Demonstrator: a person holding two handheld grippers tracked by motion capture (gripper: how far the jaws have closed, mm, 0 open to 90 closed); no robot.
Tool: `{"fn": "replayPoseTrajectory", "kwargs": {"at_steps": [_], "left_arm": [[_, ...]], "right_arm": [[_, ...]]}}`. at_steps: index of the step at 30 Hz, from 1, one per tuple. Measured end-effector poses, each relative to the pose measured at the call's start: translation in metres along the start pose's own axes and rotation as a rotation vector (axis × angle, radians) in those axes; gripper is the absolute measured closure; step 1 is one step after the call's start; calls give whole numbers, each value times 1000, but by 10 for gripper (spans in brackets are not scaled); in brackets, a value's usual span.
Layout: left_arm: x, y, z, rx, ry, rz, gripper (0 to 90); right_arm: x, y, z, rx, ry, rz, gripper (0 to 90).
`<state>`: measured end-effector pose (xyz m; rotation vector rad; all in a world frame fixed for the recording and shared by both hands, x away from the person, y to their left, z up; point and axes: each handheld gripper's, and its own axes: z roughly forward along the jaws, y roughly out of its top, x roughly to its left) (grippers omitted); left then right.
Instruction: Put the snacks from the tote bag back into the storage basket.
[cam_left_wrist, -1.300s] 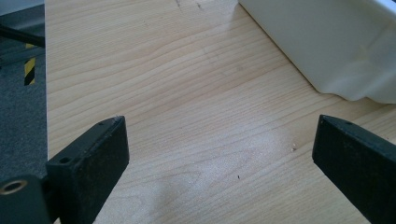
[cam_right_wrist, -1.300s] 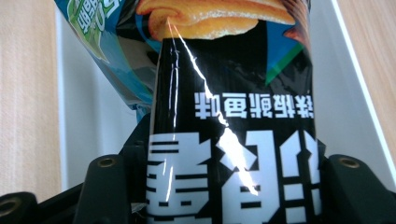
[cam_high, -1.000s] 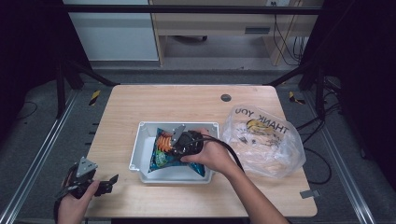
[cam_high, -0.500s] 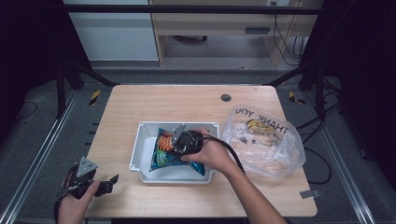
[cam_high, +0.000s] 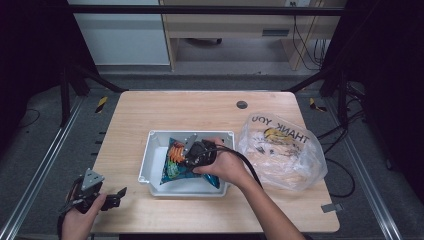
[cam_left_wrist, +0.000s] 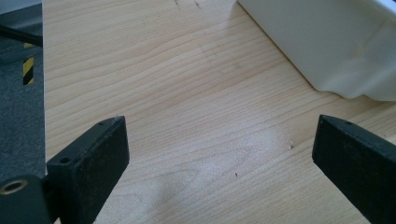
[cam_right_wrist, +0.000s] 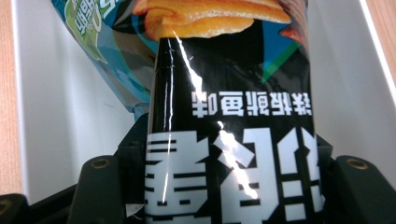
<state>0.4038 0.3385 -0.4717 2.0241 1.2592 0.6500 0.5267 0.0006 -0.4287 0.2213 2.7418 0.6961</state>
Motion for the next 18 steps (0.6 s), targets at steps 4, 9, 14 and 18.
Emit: {"fn": "replayPoseTrajectory", "kwargs": {"at_steps": [4, 9, 14, 18], "left_arm": [[0, 0, 0, 5, 1, 2, 35], [1, 0, 0, 5, 2, 3, 35], [1, 0, 0, 5, 1, 2, 35], [1, 0, 0, 6, 1, 3, 35]], "right_arm": [[0, 1, 1, -6, -15, 12, 333], [2, 1, 1, 4, -22, 13, 268], [5, 3, 2, 6, -30, 10, 240], [5, 5, 2, -7, -45, 19, 198]]}}
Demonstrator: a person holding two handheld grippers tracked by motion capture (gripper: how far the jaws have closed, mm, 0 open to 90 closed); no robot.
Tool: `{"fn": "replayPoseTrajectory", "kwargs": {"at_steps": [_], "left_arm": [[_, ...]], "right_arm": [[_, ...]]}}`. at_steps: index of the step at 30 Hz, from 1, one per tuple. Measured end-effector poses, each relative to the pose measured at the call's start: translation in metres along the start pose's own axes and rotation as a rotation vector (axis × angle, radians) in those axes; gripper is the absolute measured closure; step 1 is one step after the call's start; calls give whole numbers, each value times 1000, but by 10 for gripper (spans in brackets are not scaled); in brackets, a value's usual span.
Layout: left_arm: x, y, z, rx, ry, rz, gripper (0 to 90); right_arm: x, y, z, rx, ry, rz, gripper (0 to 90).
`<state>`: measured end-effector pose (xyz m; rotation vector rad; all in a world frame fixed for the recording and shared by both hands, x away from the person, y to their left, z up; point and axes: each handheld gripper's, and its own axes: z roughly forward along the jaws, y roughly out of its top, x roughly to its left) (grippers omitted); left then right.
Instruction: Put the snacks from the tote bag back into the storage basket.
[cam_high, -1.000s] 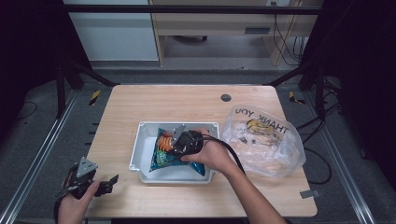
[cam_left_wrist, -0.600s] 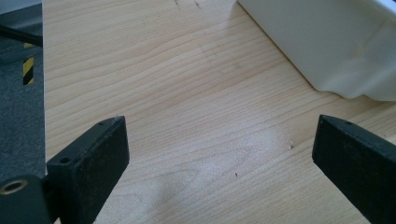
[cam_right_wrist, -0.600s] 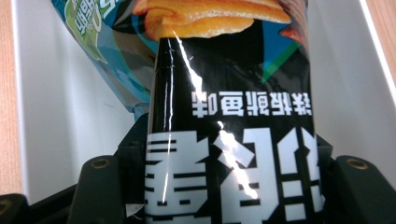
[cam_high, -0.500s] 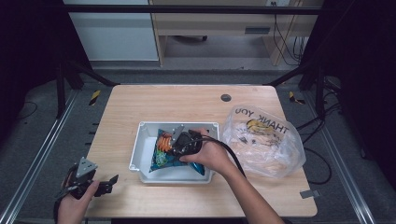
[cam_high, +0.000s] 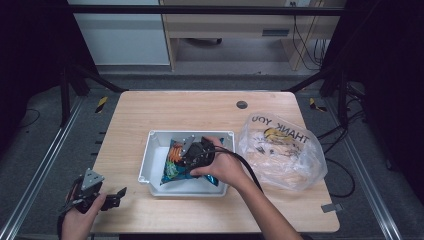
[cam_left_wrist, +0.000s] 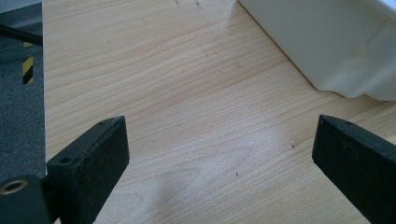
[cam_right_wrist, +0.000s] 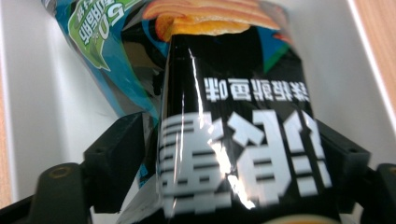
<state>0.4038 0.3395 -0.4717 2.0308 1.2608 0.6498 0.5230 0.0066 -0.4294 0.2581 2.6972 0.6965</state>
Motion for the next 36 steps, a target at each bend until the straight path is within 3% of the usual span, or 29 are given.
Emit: {"fn": "replayPoseTrajectory", "kwargs": {"at_steps": [5, 18, 36], "left_arm": [[0, 0, 0, -1, -2, -1, 35], [0, 0, 1, 2, -3, -1, 35], [0, 0, 1, 10, -6, 3, 35]], "right_arm": [[0, 0, -2, 4, -19, -6, 140], [-3, -1, -3, 11, -20, 3, 134], [-4, -1, -4, 19, 16, 51, 81]]}}
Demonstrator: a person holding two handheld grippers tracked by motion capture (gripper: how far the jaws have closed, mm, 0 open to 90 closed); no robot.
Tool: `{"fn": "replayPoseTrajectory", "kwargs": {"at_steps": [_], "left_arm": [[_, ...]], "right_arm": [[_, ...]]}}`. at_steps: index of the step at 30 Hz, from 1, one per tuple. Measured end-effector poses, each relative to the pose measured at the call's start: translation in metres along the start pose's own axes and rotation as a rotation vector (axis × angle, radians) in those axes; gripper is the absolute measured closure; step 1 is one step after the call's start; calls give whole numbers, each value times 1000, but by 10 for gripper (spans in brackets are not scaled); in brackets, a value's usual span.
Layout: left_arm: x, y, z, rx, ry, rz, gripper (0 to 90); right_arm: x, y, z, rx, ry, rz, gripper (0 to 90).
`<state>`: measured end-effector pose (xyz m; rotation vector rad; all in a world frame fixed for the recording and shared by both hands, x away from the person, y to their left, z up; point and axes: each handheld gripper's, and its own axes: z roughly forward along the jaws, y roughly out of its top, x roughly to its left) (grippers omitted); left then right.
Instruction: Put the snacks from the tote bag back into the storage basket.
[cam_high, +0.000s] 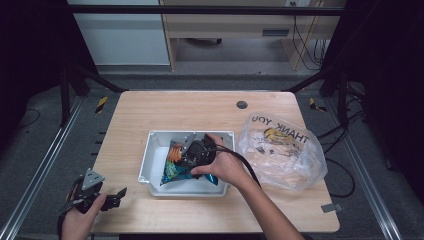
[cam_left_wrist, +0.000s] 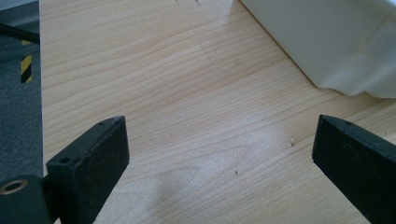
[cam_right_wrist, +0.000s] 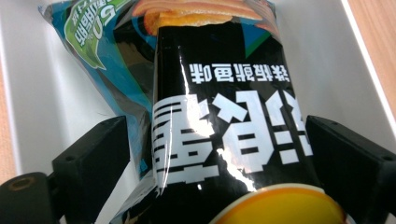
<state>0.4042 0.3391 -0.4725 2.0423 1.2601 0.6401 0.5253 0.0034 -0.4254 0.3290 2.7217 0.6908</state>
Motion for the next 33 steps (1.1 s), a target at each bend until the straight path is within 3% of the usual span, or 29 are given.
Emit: {"fn": "replayPoseTrajectory", "kwargs": {"at_steps": [6, 33], "left_arm": [[0, 0, 0, 1, -1, -1, 36], [1, -1, 1, 6, 0, -9, 36]], "right_arm": [[-1, 0, -3, -19, 11, 11, 66], [-3, -4, -36, -119, -28, 50, 64]]}}
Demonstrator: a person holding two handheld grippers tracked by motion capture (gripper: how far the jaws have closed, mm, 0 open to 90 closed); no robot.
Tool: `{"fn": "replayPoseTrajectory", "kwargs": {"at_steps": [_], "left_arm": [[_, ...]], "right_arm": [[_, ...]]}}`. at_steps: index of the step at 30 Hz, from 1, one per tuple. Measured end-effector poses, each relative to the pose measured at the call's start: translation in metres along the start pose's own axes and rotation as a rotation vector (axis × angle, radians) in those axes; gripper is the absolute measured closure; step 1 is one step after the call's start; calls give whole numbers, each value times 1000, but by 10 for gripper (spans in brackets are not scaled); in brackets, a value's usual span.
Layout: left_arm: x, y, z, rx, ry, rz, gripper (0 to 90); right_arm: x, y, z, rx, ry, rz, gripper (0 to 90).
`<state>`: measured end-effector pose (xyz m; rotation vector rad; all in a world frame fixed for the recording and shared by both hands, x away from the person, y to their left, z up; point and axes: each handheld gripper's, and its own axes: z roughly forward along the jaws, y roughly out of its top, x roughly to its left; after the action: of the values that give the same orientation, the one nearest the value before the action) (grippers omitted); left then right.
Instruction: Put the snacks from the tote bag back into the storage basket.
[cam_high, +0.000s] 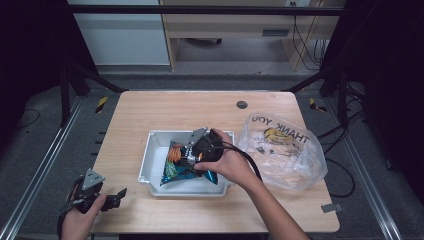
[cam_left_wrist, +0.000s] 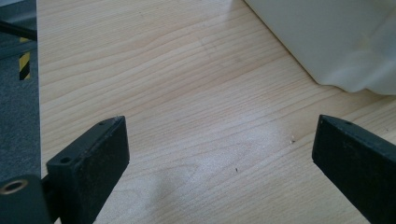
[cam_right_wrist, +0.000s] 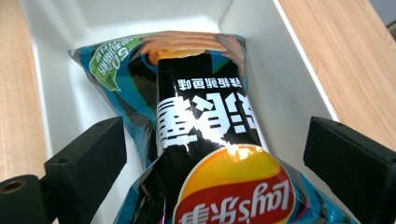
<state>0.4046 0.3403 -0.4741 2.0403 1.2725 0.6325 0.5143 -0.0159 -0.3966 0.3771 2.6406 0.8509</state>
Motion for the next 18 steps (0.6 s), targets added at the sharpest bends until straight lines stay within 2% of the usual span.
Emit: {"fn": "replayPoseTrajectory", "kwargs": {"at_steps": [5, 12, 18], "left_arm": [[1, 0, -1, -8, 5, -9, 35], [0, 1, 0, -5, 6, 0, 34], [0, 1, 0, -7, 8, -6, 34]], "right_arm": [[-1, -2, -10, -32, -3, 26, 64], [-2, -3, -26, -89, -18, 63, 68], [-1, -2, -36, -118, -27, 77, 68]]}}
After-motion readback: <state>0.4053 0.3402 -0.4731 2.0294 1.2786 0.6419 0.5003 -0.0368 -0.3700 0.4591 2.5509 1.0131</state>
